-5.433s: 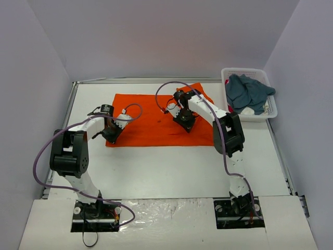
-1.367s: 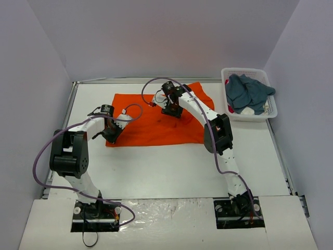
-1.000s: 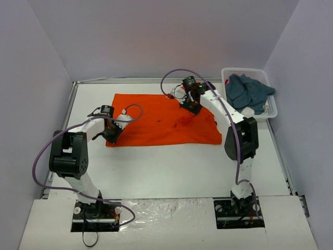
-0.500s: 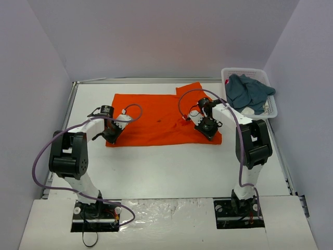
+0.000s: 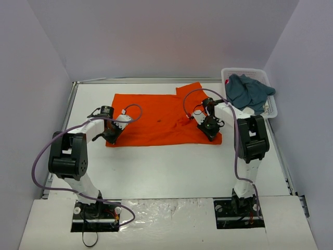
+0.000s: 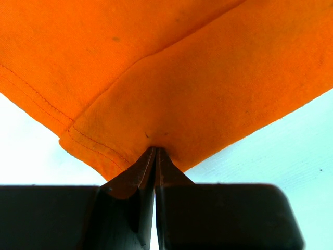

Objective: Fold and stack the t-shirts
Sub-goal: Fold the flattened tshirt in 1/3 of the way

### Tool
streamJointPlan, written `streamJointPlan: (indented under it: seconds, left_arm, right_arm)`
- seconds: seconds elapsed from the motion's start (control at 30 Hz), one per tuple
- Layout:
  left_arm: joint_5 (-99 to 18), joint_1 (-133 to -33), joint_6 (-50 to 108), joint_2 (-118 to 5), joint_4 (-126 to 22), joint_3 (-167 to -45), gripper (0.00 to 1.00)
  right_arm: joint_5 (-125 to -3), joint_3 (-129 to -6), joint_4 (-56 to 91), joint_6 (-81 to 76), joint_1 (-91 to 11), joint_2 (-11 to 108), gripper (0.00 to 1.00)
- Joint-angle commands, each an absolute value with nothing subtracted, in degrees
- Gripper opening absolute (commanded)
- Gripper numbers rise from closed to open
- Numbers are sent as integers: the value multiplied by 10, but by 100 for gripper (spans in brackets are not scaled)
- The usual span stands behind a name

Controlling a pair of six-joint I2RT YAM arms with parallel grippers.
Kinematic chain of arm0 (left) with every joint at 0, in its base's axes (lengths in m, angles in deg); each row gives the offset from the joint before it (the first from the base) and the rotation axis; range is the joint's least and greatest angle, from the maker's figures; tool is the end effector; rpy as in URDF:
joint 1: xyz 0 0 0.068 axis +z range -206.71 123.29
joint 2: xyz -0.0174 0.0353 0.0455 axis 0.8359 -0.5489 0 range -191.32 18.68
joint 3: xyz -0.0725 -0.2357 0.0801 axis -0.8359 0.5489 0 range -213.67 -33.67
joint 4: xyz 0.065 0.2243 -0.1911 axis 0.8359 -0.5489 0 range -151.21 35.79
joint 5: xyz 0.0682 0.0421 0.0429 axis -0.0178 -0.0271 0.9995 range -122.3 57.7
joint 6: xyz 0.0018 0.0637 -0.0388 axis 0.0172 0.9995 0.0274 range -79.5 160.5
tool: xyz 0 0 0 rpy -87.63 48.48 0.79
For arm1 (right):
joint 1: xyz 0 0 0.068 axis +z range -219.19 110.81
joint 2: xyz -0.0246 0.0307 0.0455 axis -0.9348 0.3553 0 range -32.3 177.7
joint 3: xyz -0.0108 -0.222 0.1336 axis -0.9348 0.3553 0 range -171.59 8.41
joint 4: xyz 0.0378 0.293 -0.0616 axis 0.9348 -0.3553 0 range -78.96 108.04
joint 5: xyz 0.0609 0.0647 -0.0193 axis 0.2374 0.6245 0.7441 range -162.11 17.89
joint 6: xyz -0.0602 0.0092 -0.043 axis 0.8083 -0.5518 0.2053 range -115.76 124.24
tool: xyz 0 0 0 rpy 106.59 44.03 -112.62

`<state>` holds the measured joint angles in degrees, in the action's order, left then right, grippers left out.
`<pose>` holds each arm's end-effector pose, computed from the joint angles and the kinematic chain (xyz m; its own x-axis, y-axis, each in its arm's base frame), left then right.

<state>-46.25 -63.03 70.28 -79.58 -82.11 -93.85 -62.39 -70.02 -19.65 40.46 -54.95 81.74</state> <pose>0.3702 -0.0562 0.1076 -0.6865 0.5610 -0.4627 0.6283 0.7779 0.0109 0.4138 0.1159 0.0932 -0.5779 -0.7475 -0.3274 -0.7821 0.6219 -0.0394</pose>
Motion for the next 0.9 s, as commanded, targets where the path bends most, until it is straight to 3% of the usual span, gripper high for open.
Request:
streamJointPlan:
  seconds: [0.0, 0.5, 0.87]
  left_arm:
    - [-474, -637, 699, -798, -858, -916, 2]
    - [-421, -637, 759, -697, -938, -858, 2]
    - [-420, -638, 797, -618, -995, -794, 2]
  right_arm:
    - [-624, -712, -208, 416, -555, 835, 0]
    - [-691, -585, -230, 405, -564, 769, 0]
    - [-640, -533, -319, 405, -557, 740, 0]
